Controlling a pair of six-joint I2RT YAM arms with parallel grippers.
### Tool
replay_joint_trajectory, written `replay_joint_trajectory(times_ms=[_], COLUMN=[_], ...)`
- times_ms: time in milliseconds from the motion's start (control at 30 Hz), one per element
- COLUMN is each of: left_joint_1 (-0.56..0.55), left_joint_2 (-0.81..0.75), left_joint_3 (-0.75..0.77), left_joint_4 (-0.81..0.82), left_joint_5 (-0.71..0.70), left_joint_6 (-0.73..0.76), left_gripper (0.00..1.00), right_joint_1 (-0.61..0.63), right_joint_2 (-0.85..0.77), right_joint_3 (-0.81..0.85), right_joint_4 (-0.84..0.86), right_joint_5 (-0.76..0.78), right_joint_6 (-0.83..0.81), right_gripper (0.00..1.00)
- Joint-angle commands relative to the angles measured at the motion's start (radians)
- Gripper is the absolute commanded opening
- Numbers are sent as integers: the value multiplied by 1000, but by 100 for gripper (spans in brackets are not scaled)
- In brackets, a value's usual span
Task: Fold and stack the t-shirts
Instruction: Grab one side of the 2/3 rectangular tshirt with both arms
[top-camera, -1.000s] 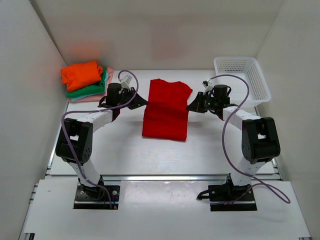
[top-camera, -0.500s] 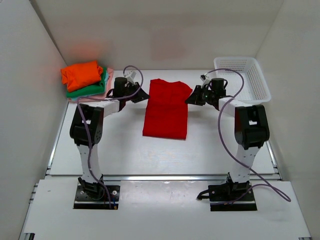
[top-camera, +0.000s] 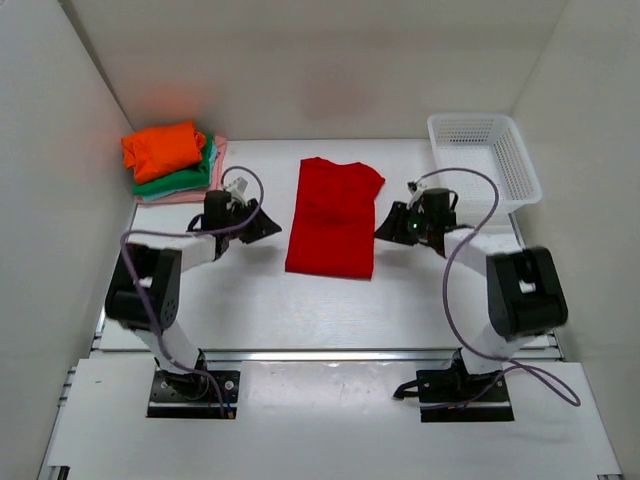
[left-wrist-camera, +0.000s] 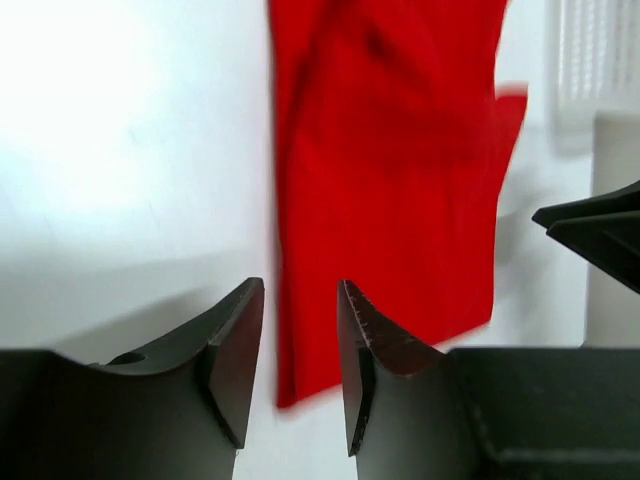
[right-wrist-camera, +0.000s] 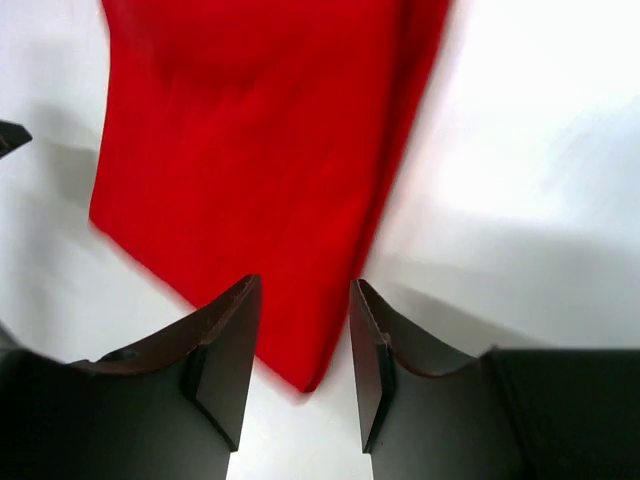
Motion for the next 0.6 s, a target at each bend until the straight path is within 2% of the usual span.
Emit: replay_joint_trajectory(times_ms=[0, 100, 167, 267, 567], left_joint_1=[-97, -174, -203, -218, -241], left_joint_2=[-206, -262, -273, -264, -206], left_joint_3=[-152, -227, -259, -276, -302], left_joint_4=[-46, -76, -59, -31, 21], left_joint_5=[-109, -227, -276, -303, -299], left_joint_6=[42, 2, -30, -42, -73], left_gripper=[47, 47, 50, 55, 55], right_joint_1=[111, 221, 254, 252, 246], right_joint_2=[-201, -310, -338, -359, -263], right_joint_3=[-174, -295, -351, -424, -434], right_joint_4=[49, 60, 66, 104, 162], right_joint_5=[181, 410, 441, 417, 328], right_joint_6=[162, 281, 367, 430, 430], right_gripper=[38, 38, 38, 39, 39])
